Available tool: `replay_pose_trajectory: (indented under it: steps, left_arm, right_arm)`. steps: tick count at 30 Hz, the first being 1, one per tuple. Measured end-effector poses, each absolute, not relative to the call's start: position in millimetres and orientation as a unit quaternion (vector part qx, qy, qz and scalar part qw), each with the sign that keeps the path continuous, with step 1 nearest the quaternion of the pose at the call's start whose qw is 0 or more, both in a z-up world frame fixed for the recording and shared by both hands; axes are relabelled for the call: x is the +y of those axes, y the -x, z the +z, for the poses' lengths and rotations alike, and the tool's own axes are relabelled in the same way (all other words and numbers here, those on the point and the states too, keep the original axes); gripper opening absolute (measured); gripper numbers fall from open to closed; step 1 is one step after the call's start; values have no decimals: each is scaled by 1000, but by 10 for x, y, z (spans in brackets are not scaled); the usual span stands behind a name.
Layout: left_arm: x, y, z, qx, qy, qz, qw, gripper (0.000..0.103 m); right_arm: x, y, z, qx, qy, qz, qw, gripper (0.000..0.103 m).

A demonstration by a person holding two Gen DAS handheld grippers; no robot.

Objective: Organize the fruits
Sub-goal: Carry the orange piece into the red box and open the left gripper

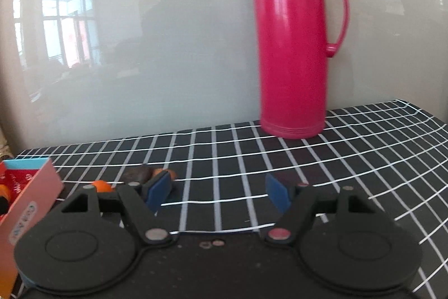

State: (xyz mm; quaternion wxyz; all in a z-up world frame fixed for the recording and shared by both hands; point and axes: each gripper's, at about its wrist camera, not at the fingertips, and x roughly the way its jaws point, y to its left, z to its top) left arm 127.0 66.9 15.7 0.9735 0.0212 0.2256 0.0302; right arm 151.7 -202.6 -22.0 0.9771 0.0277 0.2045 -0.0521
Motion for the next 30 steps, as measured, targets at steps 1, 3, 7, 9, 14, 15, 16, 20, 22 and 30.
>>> replay_pose_trajectory:
  steps: [1, 3, 7, 9, 14, 15, 16, 20, 22, 30]
  left_arm:
    - [746, -1246, 162, 225, -20, 37, 973, 31]
    - [921, -1207, 155, 227, -16, 51, 972, 31]
    - [1206, -1181, 113, 235, -4, 77, 969, 31]
    - [1317, -1190, 70, 242, 6, 89, 966, 31]
    - [1509, -1186, -13, 249, 21, 114, 961, 31]
    - [1526, -1171, -19, 247, 24, 119, 961, 31]
    - [1536, -1160, -24, 246, 26, 122, 961, 31]
    - [1510, -1132, -15, 240, 23, 126, 962, 62]
    - [1473, -1110, 12, 229, 13, 132, 964, 72]
    - [1381, -1105, 76, 206, 7, 133, 969, 91]
  right_arm:
    - [-1963, -1512, -222, 204, -22, -48, 977, 74]
    - [-1875, -1503, -222, 203, -17, -42, 978, 74]
    - [-1754, -1503, -227, 205, -9, -34, 978, 74]
    - [-1702, -1513, -232, 206, -7, -31, 978, 74]
    - [-1556, -1512, -240, 206, -3, -20, 978, 74]
    - [-1535, -1518, -244, 207, -4, -18, 978, 74]
    - [-1519, -1521, -247, 208, -4, -16, 978, 74]
    - [-1468, -1520, -250, 206, -3, -11, 978, 74]
    - [-1465, -1521, -247, 207, -2, -10, 978, 74]
    - [-1550, -1503, -250, 206, -2, -14, 979, 75]
